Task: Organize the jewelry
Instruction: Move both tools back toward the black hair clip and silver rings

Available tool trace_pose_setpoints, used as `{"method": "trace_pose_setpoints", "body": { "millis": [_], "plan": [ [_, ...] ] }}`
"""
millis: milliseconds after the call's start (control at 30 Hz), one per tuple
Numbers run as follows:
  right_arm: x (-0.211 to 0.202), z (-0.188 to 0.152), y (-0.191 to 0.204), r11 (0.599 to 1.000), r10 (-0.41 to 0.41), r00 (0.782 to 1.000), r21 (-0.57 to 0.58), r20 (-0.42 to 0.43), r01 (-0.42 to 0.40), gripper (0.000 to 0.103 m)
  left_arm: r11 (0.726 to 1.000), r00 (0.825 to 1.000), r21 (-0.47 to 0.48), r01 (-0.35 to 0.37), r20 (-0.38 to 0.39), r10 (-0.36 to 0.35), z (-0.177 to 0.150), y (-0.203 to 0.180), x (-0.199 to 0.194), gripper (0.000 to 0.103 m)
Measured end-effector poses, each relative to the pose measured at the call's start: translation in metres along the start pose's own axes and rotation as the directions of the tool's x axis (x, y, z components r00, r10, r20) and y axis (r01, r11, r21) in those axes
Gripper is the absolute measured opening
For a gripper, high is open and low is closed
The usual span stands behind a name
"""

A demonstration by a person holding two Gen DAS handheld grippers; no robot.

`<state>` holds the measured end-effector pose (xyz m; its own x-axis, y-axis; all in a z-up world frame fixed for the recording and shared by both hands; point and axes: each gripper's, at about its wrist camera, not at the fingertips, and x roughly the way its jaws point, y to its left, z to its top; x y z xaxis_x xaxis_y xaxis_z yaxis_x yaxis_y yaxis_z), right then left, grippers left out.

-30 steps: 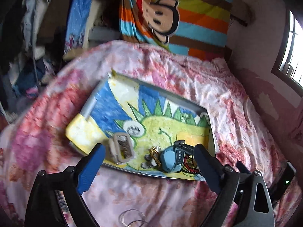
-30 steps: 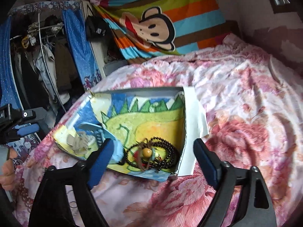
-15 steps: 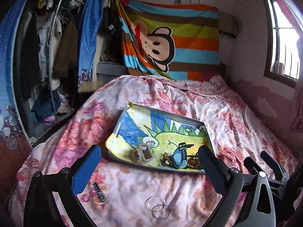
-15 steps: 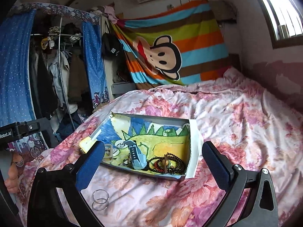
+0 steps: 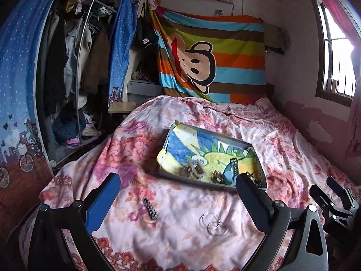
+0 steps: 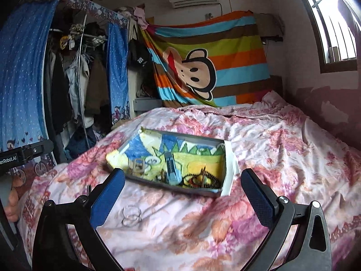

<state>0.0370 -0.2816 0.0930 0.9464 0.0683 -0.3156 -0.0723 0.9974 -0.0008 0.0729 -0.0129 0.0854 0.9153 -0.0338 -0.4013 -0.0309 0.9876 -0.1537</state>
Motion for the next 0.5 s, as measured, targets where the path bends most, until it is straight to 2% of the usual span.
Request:
{"method": "trace_pose_setpoints", "body": {
  "millis": [200, 500],
  "plan": [
    [-0.001, -0.024, 0.008, 0.999, -0.018, 0.996, -0.039, -0.085, 0.015, 0.101, 0.999, 0.999, 0.035, -0.009, -0.040, 0.010, -0.028, 0.010, 0.005, 0.103],
    [0.010, -0.042, 0.028, 0.992, -0.021, 0.989, -0.124, -0.145, 0.003, 0.101, 0.999, 0.995, 0.039, -0.012, -0.103, 0.016, -0.063, 0.029, 0.013, 0.103]
  ]
}}
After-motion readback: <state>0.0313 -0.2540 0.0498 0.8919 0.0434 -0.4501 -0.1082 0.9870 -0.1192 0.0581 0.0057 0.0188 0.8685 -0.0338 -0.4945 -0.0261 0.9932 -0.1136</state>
